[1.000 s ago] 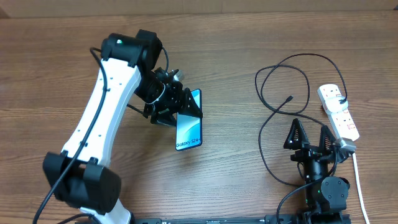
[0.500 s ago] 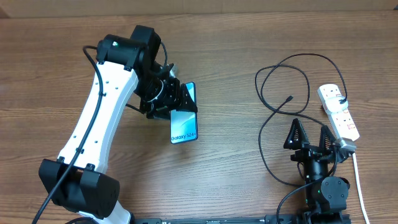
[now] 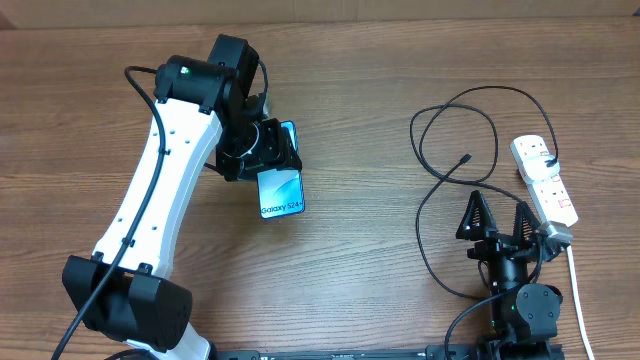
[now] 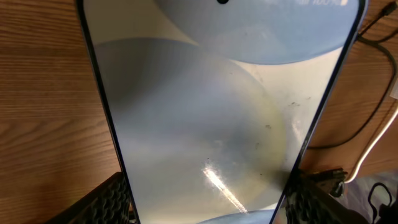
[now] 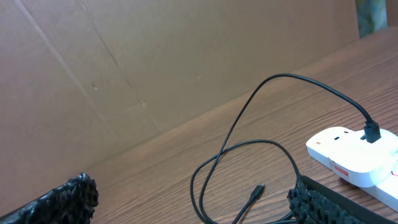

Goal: Plug charger to phone and switch on socket
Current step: 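Raise and rotate the phone toward the right side with the left gripper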

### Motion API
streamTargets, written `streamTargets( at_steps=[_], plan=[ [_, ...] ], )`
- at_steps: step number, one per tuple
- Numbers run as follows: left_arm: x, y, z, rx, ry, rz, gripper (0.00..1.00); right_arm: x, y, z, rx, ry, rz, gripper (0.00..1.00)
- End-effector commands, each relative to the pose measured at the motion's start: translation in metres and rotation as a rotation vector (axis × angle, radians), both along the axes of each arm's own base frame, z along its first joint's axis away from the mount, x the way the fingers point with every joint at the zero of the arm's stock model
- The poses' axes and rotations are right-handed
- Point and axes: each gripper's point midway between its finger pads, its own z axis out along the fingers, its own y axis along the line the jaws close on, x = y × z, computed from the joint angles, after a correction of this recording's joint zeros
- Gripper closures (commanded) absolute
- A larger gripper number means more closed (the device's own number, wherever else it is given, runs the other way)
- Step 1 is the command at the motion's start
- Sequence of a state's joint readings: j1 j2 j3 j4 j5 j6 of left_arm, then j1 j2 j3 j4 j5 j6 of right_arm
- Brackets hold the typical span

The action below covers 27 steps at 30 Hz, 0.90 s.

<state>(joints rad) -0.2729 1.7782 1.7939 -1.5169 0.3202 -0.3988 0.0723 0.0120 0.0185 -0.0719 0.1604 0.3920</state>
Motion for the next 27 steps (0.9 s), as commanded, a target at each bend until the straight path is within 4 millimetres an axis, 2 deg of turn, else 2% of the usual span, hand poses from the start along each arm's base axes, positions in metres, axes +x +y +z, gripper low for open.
streamTargets(
  at_steps=[1, 17, 21, 23, 27],
  plan=[
    [0.005, 0.003, 0.015, 0.000, -0.055, 0.026, 0.53, 0.000, 0.000, -0.002, -0.003, -0.004, -0.001, 0.00],
    [0.007, 0.003, 0.015, -0.002, -0.065, 0.027, 0.53, 0.000, 0.000, -0.002, -0.003, -0.004, -0.001, 0.00],
    [0.013, 0.001, 0.016, -0.010, -0.084, 0.047, 0.53, 0.000, 0.000, -0.002, 0.001, -0.005, 0.002, 0.00],
    [0.017, 0.000, 0.017, -0.016, -0.096, 0.062, 0.53, 0.000, 0.011, 0.000, 0.061, -0.015, 0.066, 0.00],
    [0.021, -0.001, 0.018, -0.023, -0.101, 0.093, 0.53, -0.007, 0.063, -0.002, 0.277, 0.032, 0.367, 0.00]
  ],
)
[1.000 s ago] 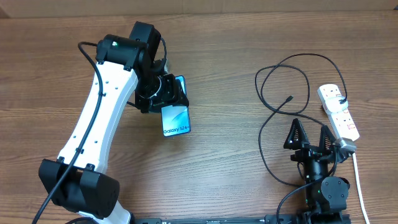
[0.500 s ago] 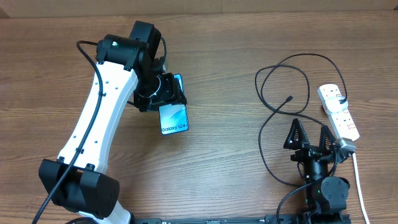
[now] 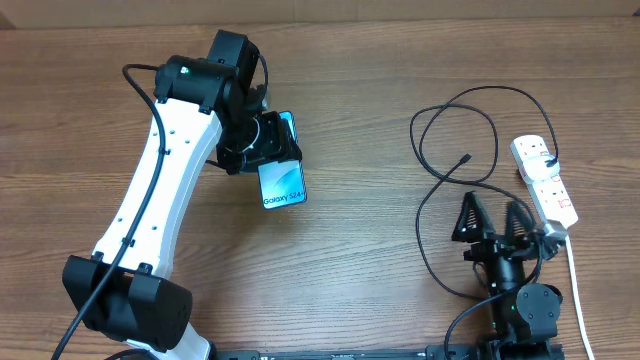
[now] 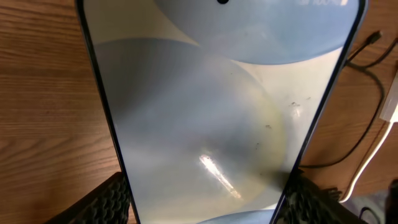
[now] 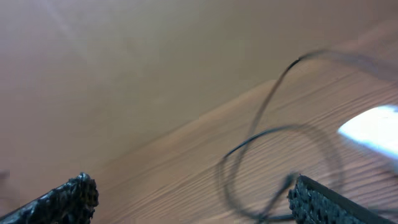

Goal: Plug charger to phone and switch on socket
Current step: 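Raise and rotate the phone toward the right side with the left gripper, then move the right gripper toward the phone's bottom edge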

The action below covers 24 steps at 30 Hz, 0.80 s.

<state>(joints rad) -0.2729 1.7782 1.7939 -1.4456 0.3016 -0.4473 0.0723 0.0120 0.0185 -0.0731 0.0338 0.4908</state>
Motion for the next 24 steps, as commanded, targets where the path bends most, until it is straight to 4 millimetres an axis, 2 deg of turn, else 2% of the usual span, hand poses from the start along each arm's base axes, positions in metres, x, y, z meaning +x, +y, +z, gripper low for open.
streamTargets(
  at_steps=[1, 4, 7, 8, 24],
  plan=[
    [0.004, 0.000, 0.017, -0.021, -0.042, 0.053, 0.53, -0.012, 0.055, -0.001, 0.225, 0.045, 0.322, 0.00],
    [0.006, 0.000, 0.017, -0.024, -0.040, 0.072, 0.53, -0.027, 0.084, 0.000, 0.364, 0.110, 0.511, 0.00],
    [0.006, 0.000, 0.014, -0.025, -0.025, 0.094, 0.53, -0.054, 0.116, -0.001, 0.535, 0.243, 0.736, 0.00],
    [0.006, 0.000, 0.014, -0.024, -0.021, 0.099, 0.53, -0.058, 0.120, -0.002, 0.541, 0.260, 0.769, 0.00],
    [0.013, -0.006, -0.010, -0.028, 0.076, 0.174, 0.53, -0.057, 0.121, -0.007, 0.542, 0.290, 0.762, 0.01]
  ],
)
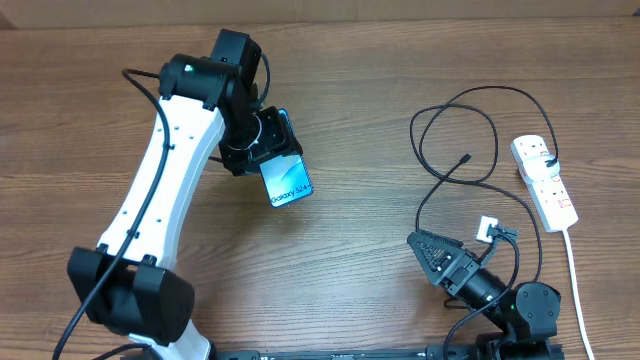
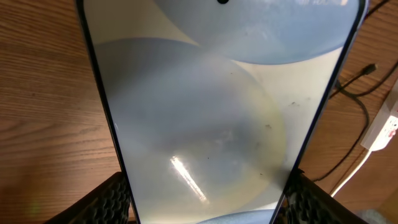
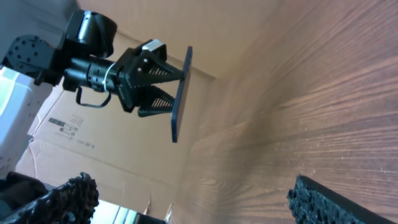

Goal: Plug charger to phone and switch on socket
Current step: 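Move the right gripper toward the phone's bottom edge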

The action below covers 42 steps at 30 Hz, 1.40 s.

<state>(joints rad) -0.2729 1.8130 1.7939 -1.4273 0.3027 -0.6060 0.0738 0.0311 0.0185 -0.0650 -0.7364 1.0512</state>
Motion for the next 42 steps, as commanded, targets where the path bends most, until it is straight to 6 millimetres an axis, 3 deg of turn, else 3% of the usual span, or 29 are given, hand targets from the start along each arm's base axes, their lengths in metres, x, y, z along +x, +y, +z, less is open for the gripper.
streamTargets(
  at_steps=[1, 6, 15, 20, 28, 32, 37, 42],
  plan=[
    [0.006, -0.005, 0.000, -0.027, 0.012, 0.024, 0.53, -0.002, 0.004, -0.005, 0.003, 0.035, 0.030, 0.01],
    [0.013, -0.008, -0.001, -0.039, -0.008, 0.023, 0.53, 0.003, 0.003, 0.009, -0.019, 0.054, 0.021, 0.01],
    [0.015, -0.009, -0.001, -0.047, -0.013, 0.022, 0.53, 0.028, 0.005, -0.002, -0.156, 0.297, 0.048, 0.01],
    [0.015, -0.009, -0.001, -0.047, -0.014, 0.022, 0.53, 0.037, 0.013, -0.021, -0.173, 0.505, 0.098, 0.01],
    [0.016, -0.010, -0.001, -0.048, -0.016, 0.027, 0.53, 0.026, 0.049, -0.070, -0.290, 0.724, 0.232, 0.00],
    [0.016, -0.010, -0.001, -0.048, -0.017, 0.027, 0.53, 0.031, 0.063, -0.081, -0.306, 0.709, 0.271, 0.00],
    [0.017, -0.010, -0.001, -0.049, -0.015, 0.048, 0.53, 0.051, 0.064, -0.087, -0.320, 0.666, 0.229, 0.00],
    [0.021, -0.010, 0.000, -0.050, -0.018, 0.085, 0.53, 0.058, 0.075, -0.079, -0.355, 0.522, 0.275, 0.00]
  ],
)
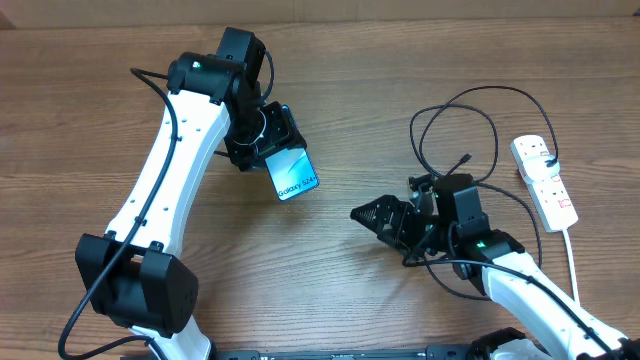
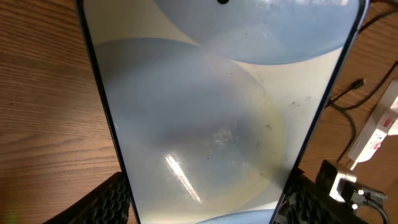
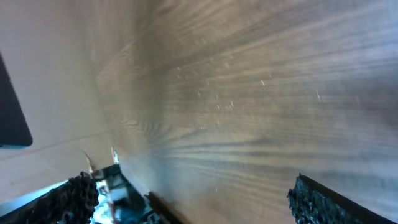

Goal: Plug charger to phone and switch on socket
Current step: 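Move the right gripper toward the phone's bottom edge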

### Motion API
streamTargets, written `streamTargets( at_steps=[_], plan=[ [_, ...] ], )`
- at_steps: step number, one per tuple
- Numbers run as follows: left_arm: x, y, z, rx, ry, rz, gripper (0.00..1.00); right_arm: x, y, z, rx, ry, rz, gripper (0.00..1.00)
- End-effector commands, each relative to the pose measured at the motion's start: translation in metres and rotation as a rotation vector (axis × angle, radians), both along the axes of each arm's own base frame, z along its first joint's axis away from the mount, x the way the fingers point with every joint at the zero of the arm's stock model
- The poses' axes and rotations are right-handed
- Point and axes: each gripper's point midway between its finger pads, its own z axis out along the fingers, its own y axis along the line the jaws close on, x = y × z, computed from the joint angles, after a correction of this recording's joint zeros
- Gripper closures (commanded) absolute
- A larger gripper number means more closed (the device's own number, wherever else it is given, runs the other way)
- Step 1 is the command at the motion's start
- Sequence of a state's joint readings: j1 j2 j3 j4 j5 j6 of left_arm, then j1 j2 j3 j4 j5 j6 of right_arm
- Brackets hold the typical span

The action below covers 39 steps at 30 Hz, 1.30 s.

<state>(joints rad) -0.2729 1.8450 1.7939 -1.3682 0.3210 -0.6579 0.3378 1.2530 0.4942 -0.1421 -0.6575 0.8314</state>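
A blue phone (image 1: pixel 296 176) with a lit screen hangs above the table, my left gripper (image 1: pixel 266 141) shut on its upper end. In the left wrist view the phone (image 2: pixel 211 112) fills the frame between both fingers (image 2: pixel 114 200). My right gripper (image 1: pixel 360 213) points left at mid-table, open and holding nothing, a short way right of the phone. In the right wrist view its fingers (image 3: pixel 326 200) stand wide apart over bare wood. The black charger cable (image 1: pixel 450 125) loops at the right, its free plug (image 1: pixel 466 158) lying on the table. The white socket strip (image 1: pixel 546 181) lies at the far right.
The cable's loops pass under and around my right arm (image 1: pixel 500 265). The strip's white lead (image 1: pixel 577 285) runs to the front edge. A cardboard wall closes the table's far side. My left arm (image 1: pixel 165 180) spans the left half.
My right gripper has moved from the front of the table, away and to the left, to mid-table nearer the phone. The left gripper has carried the phone slightly to the right.
My right gripper stood open at the front right, pointing away toward the cable, while the left held the phone aloft. Later the right gripper pointed left at the phone. Now it is at mid-table, and the phone has shifted a little rightward across the moments.
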Motion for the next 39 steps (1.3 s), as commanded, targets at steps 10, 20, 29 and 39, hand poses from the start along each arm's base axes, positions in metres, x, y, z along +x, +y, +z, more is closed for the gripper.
streamTargets(
  at_steps=[10, 20, 29, 39],
  plan=[
    [0.016, 0.007, 0.006, 0.026, -0.019, 0.169, 0.53, 0.020, 0.058, 0.074, 0.136, -0.438, 0.151, 0.00],
    [0.023, -0.003, 0.010, -0.039, -0.017, 0.230, 0.53, 0.044, 0.064, 0.083, 0.065, -0.491, -0.103, 0.00],
    [0.022, -0.013, 0.014, -0.097, -0.006, 0.216, 0.53, 0.062, 0.070, 0.103, 0.106, -0.589, -0.230, 0.00],
    [0.022, -0.029, 0.022, -0.194, 0.008, 0.195, 0.54, 0.080, 0.085, 0.094, 0.203, -0.591, -0.276, 0.18]
  ],
)
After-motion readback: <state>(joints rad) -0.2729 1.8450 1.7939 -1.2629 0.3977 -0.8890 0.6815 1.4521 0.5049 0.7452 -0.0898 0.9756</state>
